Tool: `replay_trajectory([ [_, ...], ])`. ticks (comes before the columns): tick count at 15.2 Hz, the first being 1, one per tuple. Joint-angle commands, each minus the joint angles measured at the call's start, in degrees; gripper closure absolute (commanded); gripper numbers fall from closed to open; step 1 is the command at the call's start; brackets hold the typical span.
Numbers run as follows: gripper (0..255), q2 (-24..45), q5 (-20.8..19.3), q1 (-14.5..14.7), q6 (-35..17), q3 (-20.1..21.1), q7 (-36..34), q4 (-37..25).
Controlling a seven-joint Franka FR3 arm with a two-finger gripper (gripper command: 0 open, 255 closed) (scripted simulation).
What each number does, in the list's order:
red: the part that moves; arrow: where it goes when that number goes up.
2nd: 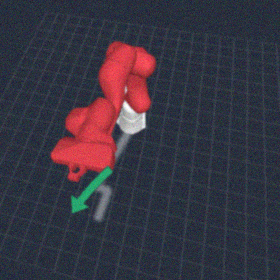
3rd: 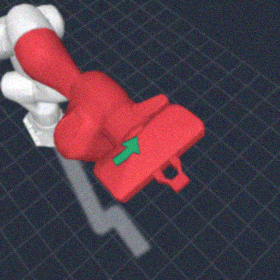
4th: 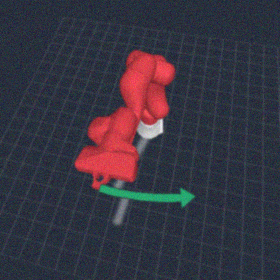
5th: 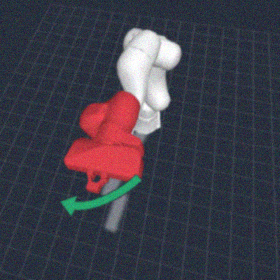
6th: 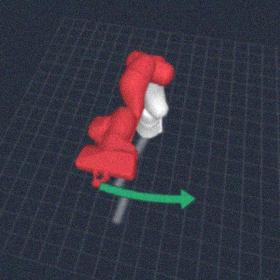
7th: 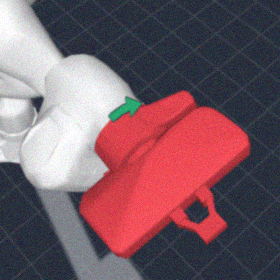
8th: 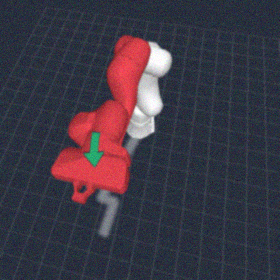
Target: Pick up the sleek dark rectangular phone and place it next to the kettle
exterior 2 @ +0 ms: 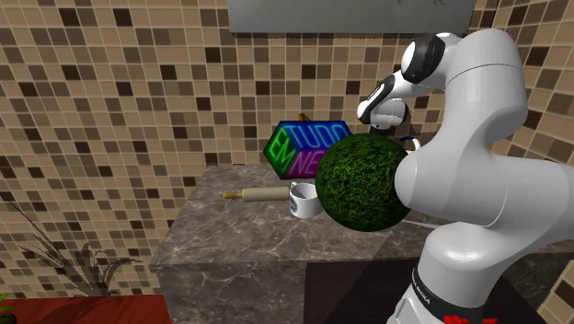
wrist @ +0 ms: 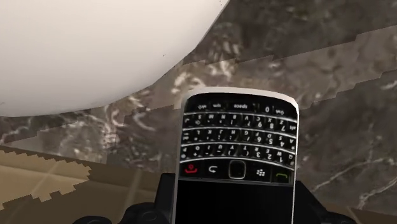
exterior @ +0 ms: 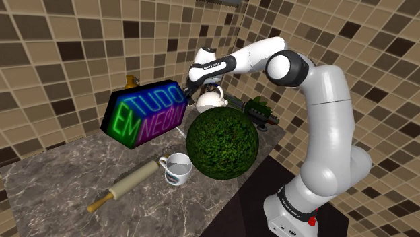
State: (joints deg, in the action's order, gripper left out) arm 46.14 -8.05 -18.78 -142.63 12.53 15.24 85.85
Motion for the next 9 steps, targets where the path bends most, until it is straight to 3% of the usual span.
replay_trajectory([
  [1, 255, 1.2, -0.2, 0.1, -1.1, -0.2, 0.0, -0.1],
  [9, 255, 3.1, -0.4, 0.3, -2.5, -0.5, 0.0, -0.6],
])
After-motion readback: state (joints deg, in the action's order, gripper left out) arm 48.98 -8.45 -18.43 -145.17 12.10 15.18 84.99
